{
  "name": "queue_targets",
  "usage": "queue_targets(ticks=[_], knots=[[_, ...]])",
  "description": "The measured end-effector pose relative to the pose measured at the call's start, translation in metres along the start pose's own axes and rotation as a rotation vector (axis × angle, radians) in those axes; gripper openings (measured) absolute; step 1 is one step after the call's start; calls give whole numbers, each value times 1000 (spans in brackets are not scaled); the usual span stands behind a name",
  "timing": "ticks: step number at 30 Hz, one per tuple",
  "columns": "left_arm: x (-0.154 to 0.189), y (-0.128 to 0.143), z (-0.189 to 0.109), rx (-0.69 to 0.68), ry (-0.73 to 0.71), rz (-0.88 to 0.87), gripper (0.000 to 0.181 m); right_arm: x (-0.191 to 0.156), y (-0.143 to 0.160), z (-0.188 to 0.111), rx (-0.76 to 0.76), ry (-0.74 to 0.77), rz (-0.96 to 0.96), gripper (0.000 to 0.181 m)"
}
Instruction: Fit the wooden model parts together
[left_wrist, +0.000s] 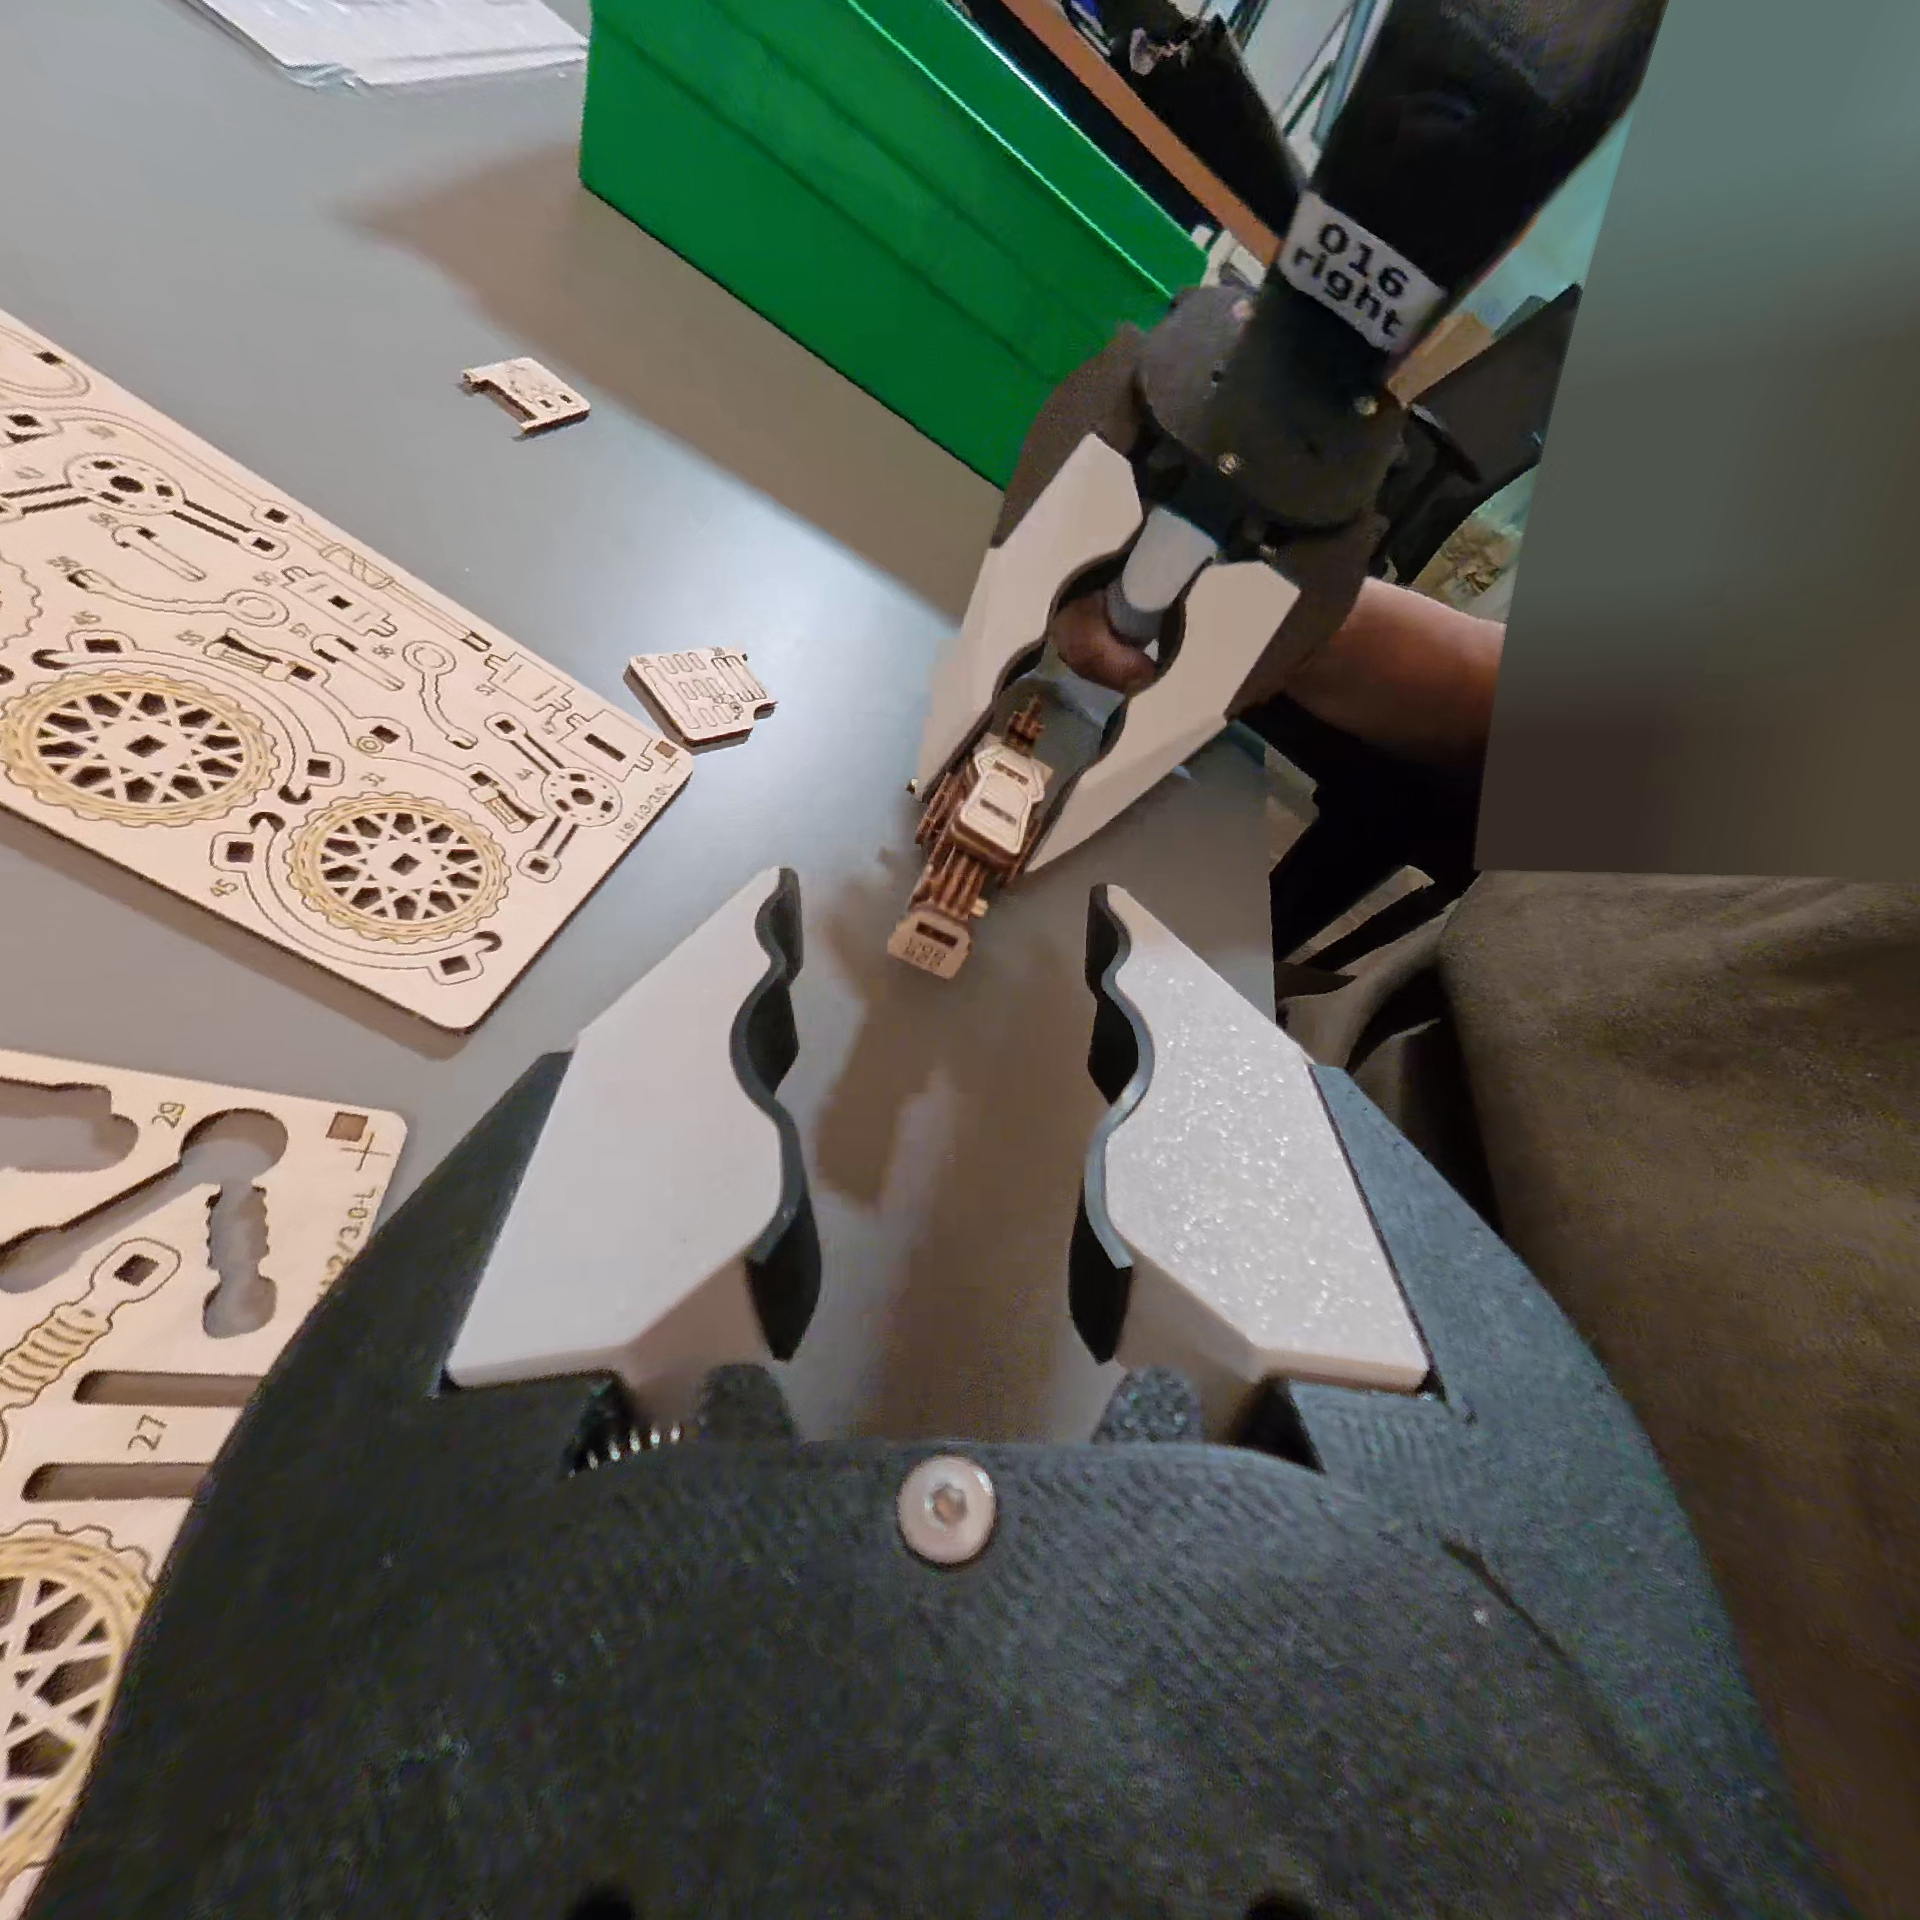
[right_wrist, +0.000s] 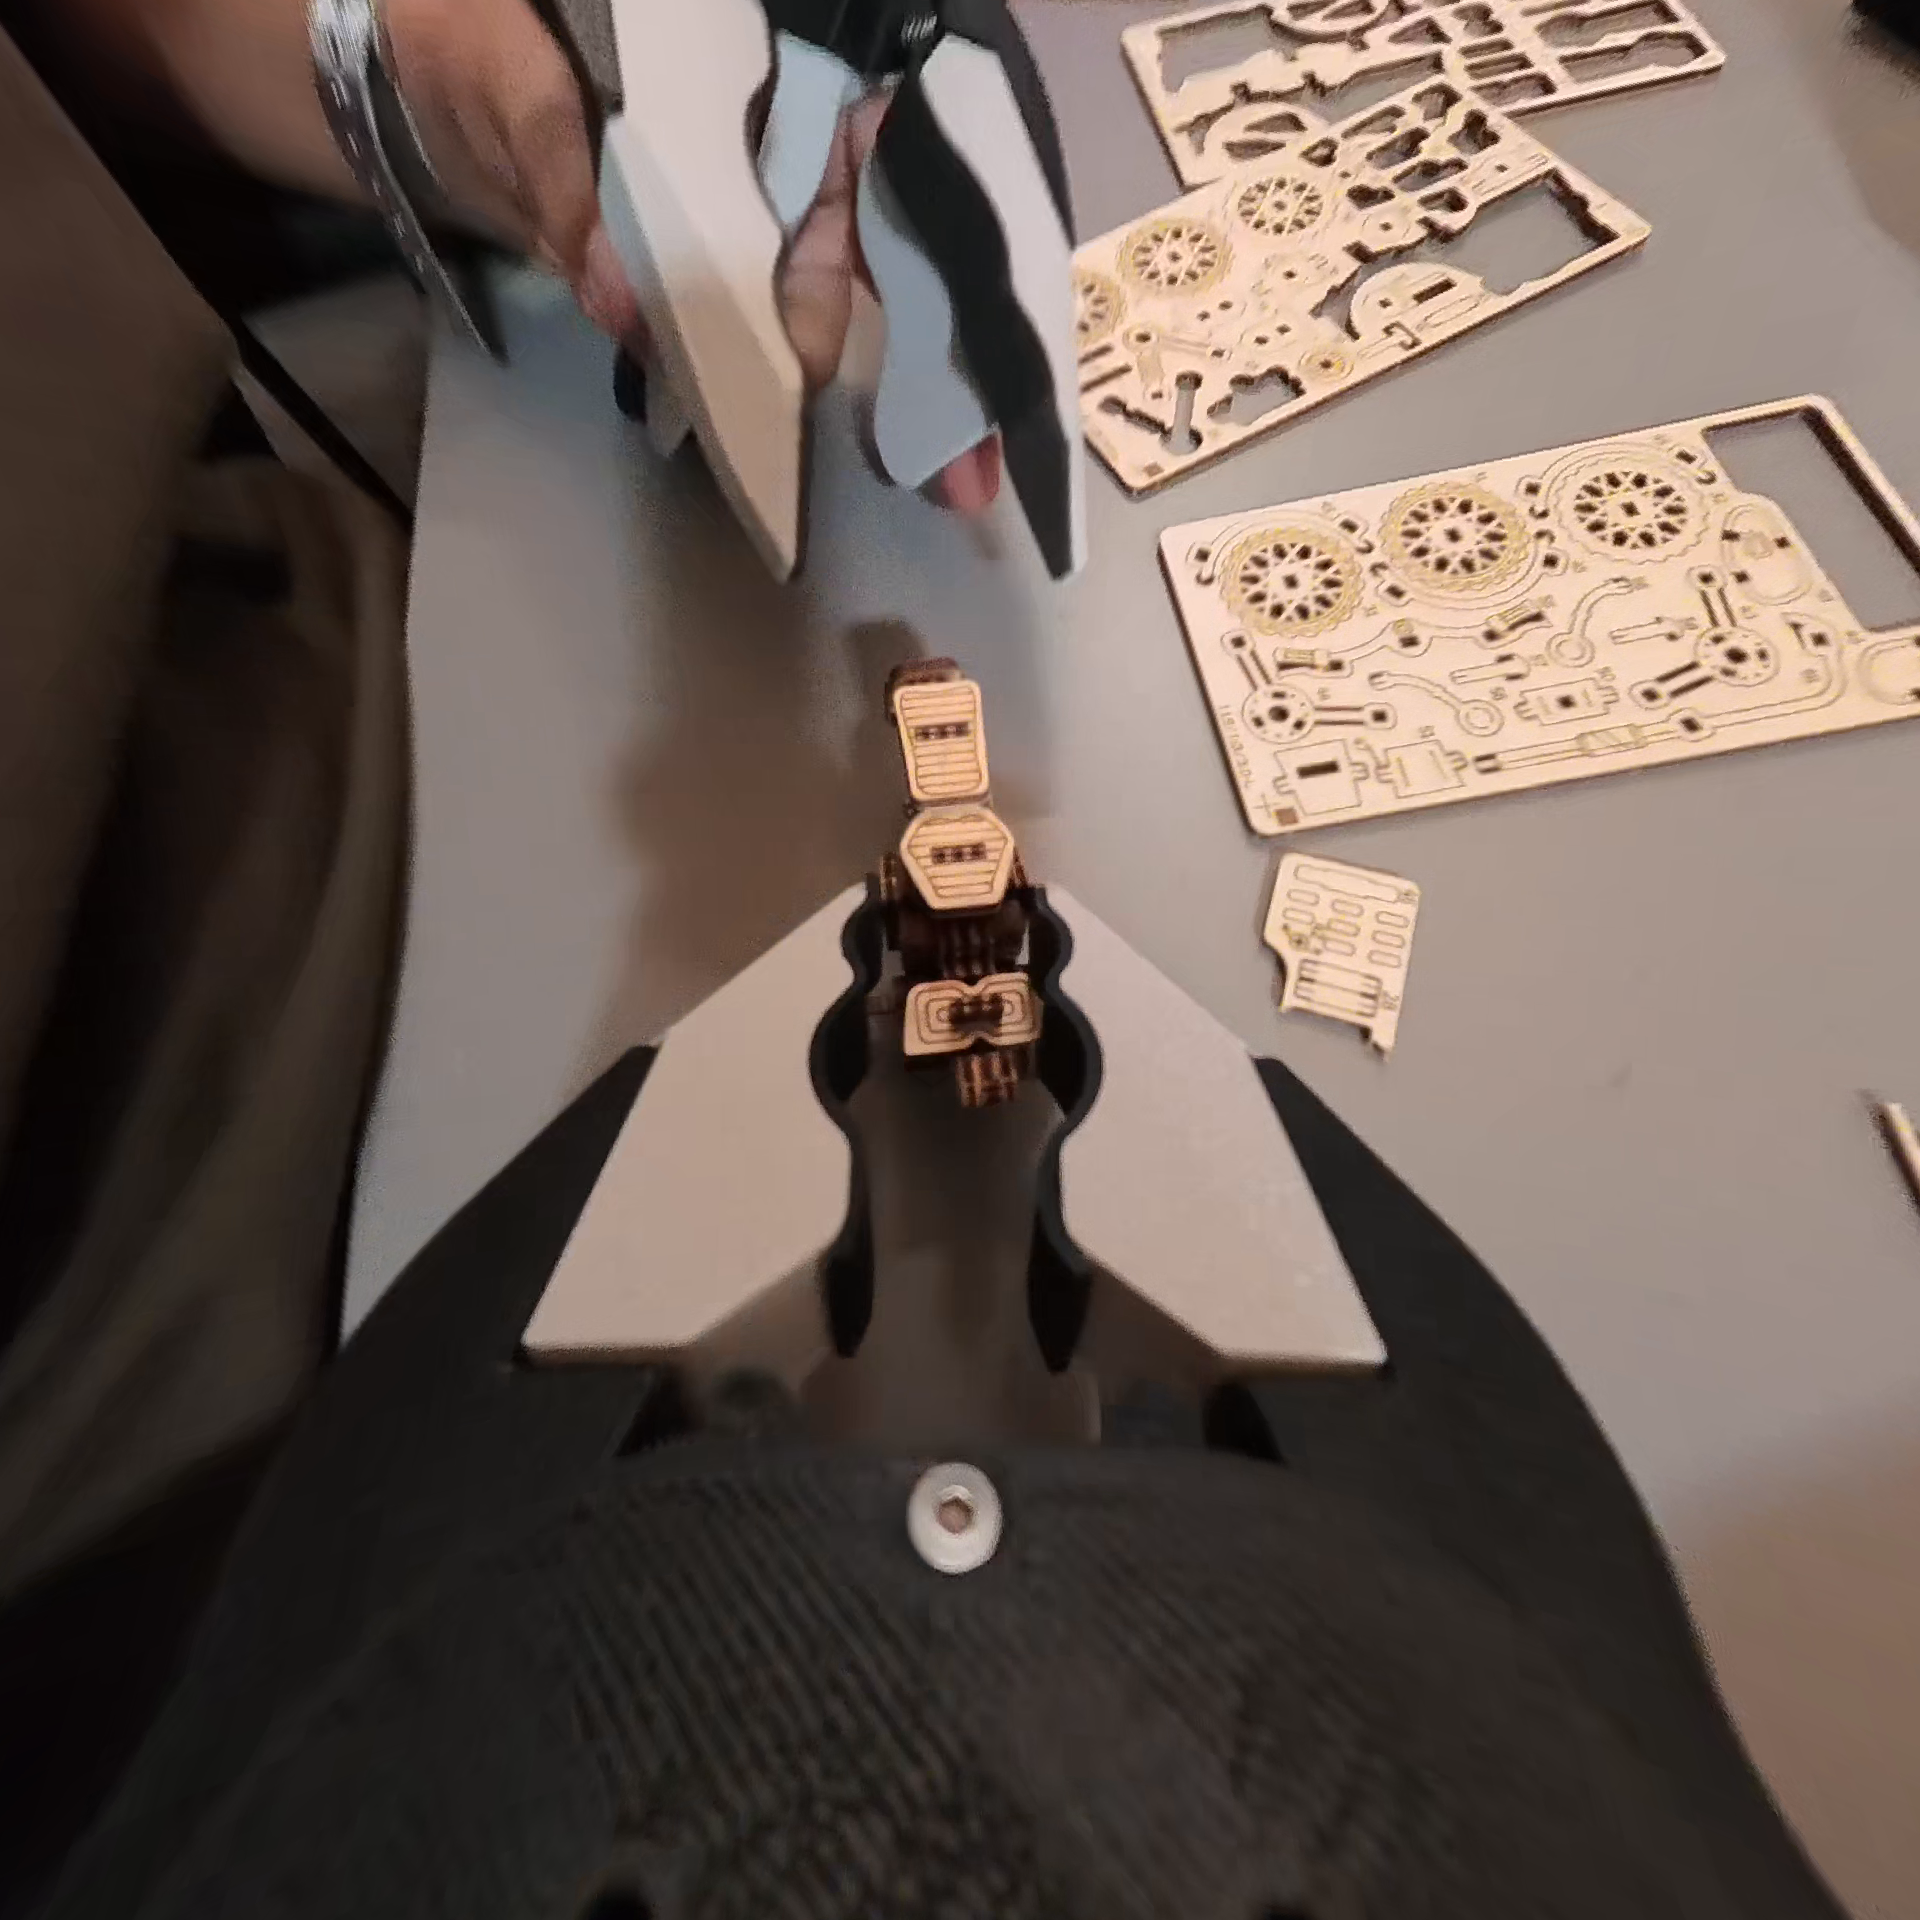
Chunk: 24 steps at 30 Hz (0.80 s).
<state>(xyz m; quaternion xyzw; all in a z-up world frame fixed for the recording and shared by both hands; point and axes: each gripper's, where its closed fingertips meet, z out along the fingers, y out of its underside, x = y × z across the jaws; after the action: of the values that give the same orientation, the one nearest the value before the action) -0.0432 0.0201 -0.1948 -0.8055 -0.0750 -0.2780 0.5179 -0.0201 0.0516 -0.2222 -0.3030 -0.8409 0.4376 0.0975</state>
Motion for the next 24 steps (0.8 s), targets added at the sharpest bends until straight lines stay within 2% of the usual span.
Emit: queue_targets(ticks=[5, 24], knots=[[-1, 2, 1, -16, 25, -38, 53, -4, 6, 4, -61, 33, -108, 25], [-2, 4, 1, -28, 57, -90, 53, -3, 9, 9, -72, 45, -114, 34]])
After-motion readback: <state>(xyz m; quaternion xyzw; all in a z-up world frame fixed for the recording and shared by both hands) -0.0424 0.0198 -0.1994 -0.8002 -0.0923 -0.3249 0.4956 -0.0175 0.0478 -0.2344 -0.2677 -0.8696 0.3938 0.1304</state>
